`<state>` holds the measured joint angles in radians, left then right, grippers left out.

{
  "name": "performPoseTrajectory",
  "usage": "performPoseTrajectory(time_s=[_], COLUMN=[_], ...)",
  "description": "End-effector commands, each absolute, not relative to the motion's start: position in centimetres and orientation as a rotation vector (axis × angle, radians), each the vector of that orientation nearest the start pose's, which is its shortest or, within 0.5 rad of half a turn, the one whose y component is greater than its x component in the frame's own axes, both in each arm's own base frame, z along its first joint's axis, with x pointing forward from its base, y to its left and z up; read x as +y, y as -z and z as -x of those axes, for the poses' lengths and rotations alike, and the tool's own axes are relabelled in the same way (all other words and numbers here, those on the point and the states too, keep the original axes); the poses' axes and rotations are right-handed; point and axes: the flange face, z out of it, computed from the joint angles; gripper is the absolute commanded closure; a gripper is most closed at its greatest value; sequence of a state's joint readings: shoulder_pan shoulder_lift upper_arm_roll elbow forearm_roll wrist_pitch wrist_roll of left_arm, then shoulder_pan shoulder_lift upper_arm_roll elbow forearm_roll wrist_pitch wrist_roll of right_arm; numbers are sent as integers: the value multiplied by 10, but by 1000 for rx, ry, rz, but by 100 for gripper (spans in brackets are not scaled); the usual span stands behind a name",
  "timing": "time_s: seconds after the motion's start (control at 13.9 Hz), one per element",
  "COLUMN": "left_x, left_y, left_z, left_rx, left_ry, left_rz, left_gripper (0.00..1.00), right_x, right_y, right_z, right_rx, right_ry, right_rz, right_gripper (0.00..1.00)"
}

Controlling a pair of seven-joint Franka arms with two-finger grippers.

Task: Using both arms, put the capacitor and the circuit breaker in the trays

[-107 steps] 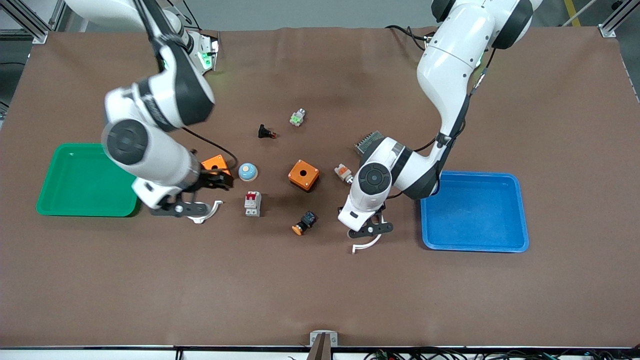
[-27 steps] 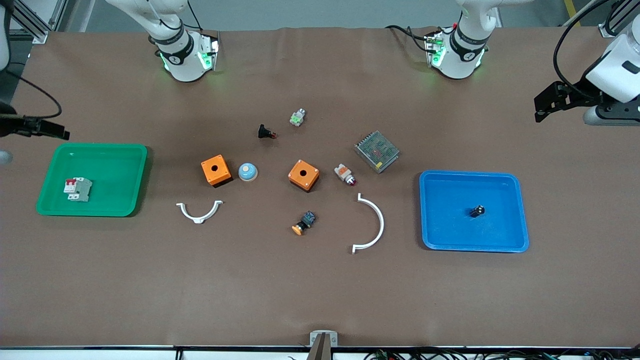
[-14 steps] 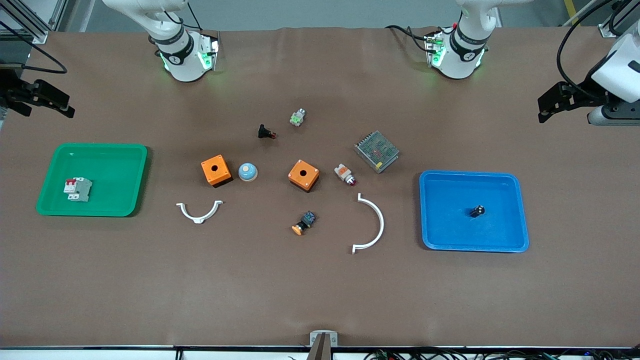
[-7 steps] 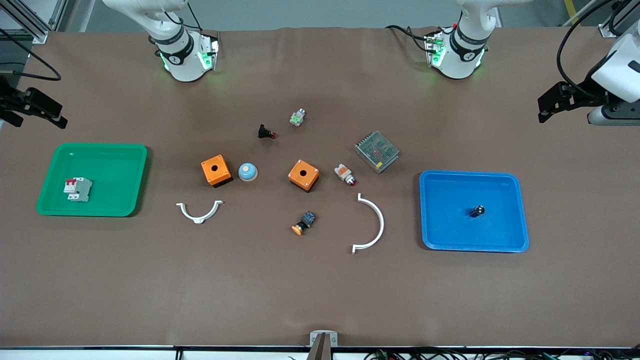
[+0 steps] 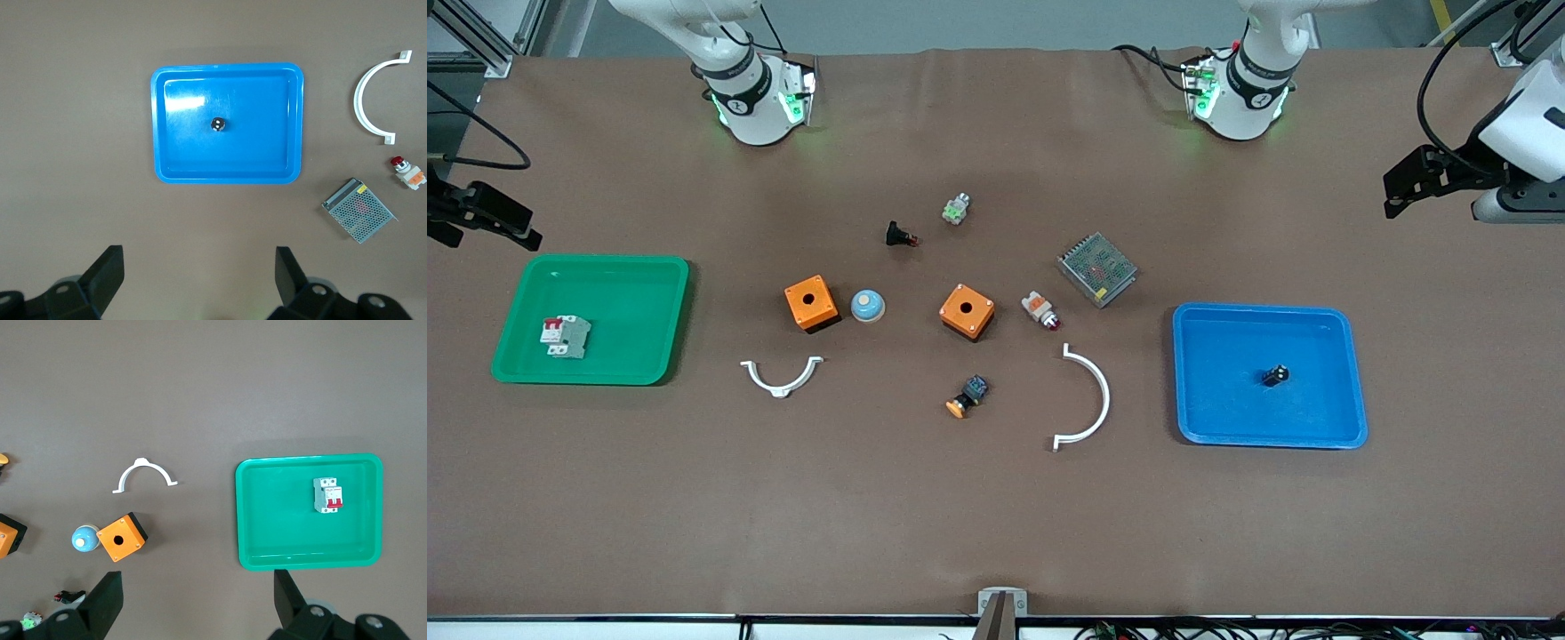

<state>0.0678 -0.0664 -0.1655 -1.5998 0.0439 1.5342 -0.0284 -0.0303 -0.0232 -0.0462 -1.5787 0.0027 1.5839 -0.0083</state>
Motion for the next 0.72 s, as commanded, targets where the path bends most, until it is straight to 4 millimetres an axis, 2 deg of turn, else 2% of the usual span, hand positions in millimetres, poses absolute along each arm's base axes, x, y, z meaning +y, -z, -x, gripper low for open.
performPoseTrajectory(time_s=[0.0,0.65], left_x=[-48,-48], left_y=[-650,-654], left_z=[-524,-526], left_rx=[114,110], left_ry=[16,34], left_rz=[3098,3089], left_gripper=[0,0], right_x=[-43,-43], right_y=[-642,-649], right_z=[-548,-549], right_rx=[110,114], right_ry=[44,68], right_rz=[3128,3120], right_gripper=[0,0])
